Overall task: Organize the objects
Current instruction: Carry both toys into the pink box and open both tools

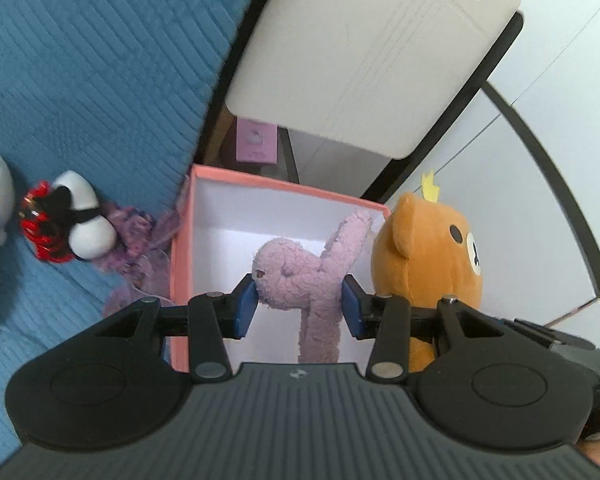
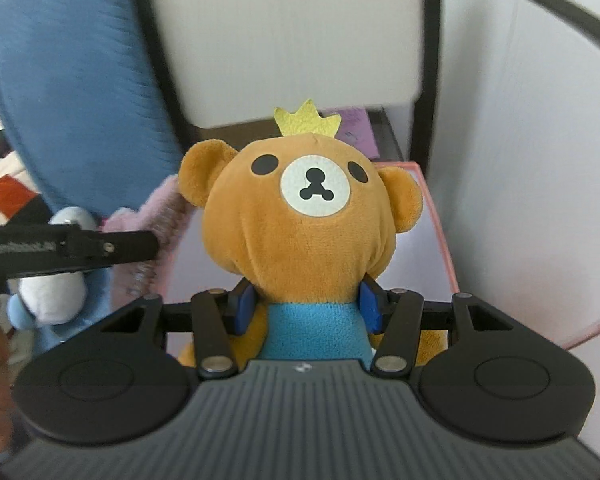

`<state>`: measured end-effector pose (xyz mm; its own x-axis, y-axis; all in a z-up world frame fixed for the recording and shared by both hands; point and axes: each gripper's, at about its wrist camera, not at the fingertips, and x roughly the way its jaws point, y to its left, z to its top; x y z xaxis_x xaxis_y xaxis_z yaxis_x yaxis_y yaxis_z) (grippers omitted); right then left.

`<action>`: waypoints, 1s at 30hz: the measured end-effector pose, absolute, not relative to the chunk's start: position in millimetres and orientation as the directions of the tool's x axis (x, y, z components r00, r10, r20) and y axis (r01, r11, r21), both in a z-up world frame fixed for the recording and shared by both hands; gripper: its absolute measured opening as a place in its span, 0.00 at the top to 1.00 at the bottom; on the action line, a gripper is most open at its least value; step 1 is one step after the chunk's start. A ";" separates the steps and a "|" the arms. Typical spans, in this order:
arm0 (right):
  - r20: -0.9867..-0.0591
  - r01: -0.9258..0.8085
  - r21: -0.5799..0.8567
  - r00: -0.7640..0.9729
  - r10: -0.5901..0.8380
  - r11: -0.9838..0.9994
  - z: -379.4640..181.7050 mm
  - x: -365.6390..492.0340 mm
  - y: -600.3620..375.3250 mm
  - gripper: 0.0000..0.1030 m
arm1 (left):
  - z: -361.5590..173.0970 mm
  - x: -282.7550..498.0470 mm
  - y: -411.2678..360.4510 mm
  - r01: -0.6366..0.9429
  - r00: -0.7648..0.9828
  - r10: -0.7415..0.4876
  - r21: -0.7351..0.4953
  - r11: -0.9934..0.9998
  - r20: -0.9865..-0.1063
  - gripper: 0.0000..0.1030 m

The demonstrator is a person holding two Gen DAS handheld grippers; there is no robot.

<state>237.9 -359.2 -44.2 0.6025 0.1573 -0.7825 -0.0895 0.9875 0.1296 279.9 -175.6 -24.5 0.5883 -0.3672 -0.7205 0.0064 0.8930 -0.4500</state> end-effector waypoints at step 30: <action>-0.836 0.005 0.170 0.530 0.141 0.985 -130.9 269.2 -409.9 0.13 | -94.4 314.3 -217.3 -0.014 0.434 -0.338 -0.381 0.924 -0.835 0.39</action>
